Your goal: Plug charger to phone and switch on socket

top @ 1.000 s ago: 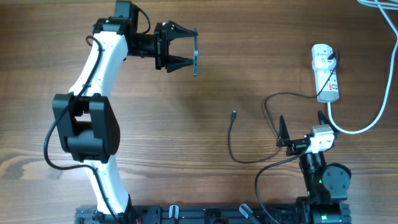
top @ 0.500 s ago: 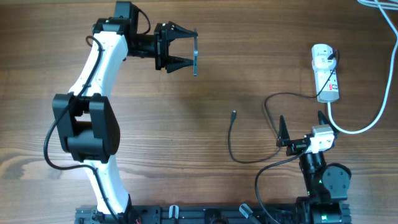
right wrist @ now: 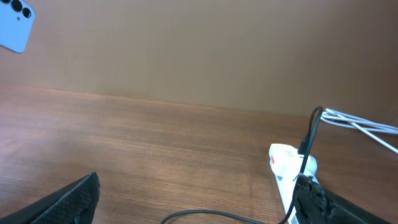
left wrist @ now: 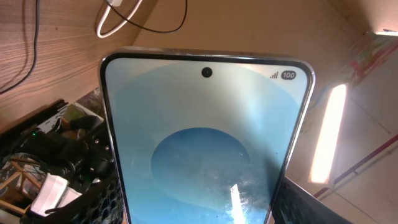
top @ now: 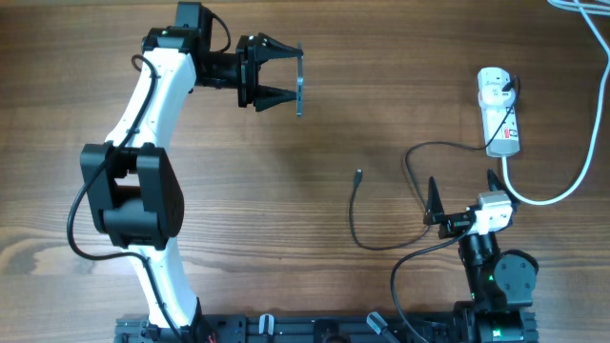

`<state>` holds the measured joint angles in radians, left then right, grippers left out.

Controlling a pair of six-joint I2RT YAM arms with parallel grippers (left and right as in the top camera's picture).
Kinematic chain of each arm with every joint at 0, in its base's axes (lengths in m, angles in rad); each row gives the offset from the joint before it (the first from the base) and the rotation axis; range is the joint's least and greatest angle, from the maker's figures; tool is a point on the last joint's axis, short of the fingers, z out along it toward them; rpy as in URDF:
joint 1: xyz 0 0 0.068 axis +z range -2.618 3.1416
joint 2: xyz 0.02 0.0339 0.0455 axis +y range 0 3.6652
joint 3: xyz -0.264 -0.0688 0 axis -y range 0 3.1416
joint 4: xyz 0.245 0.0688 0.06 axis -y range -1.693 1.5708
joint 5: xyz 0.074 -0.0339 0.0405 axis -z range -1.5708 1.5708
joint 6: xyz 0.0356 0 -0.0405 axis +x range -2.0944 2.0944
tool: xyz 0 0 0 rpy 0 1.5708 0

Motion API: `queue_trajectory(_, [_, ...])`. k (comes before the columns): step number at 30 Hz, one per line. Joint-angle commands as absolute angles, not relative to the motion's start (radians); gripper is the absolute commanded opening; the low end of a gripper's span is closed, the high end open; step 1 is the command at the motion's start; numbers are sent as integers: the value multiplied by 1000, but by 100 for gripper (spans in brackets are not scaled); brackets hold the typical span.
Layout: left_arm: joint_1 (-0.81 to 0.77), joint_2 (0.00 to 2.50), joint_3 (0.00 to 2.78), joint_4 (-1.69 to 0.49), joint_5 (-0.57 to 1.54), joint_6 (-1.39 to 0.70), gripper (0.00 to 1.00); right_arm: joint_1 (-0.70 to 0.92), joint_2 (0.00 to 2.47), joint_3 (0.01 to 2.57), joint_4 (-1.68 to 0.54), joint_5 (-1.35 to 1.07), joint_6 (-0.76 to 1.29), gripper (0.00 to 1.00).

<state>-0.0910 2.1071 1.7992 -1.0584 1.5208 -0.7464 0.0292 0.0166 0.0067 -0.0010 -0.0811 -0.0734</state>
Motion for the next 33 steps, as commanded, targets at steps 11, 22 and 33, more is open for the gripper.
queue_trajectory(11, [-85,2055,1800,-1060,1578,-752,71,26,14,5,1,-68,-78,100])
queue_trajectory(22, [-85,2055,1800,-1060,1577,-746,71,26,16,6,102,-369,604,100])
queue_trajectory(33, [-87,2055,1800,-1060,1577,-744,71,26,385,558,-130,-431,351,100])
